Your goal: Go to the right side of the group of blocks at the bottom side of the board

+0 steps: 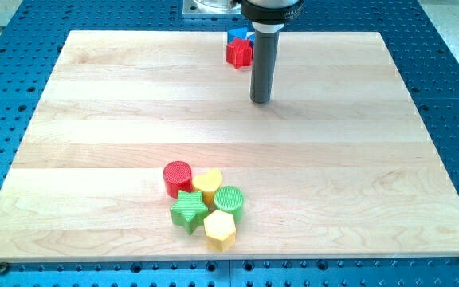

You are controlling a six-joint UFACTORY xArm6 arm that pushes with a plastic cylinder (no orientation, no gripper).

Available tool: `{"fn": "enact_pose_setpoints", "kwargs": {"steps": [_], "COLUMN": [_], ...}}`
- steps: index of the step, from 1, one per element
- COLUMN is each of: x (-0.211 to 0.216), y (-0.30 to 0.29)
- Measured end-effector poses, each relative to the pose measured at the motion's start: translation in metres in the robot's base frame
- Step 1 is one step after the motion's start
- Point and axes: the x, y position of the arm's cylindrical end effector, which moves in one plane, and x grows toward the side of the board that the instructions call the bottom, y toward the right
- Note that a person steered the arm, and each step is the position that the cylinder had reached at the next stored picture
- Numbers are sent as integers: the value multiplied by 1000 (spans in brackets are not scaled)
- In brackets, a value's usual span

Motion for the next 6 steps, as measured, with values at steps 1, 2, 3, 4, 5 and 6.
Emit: {"fn": "enact_pose_setpoints", "kwargs": {"steps": [1,2,3,4,5,6], "x": [0,2,2,31,110,180], "y": [0,-1,-5,39,102,94]}}
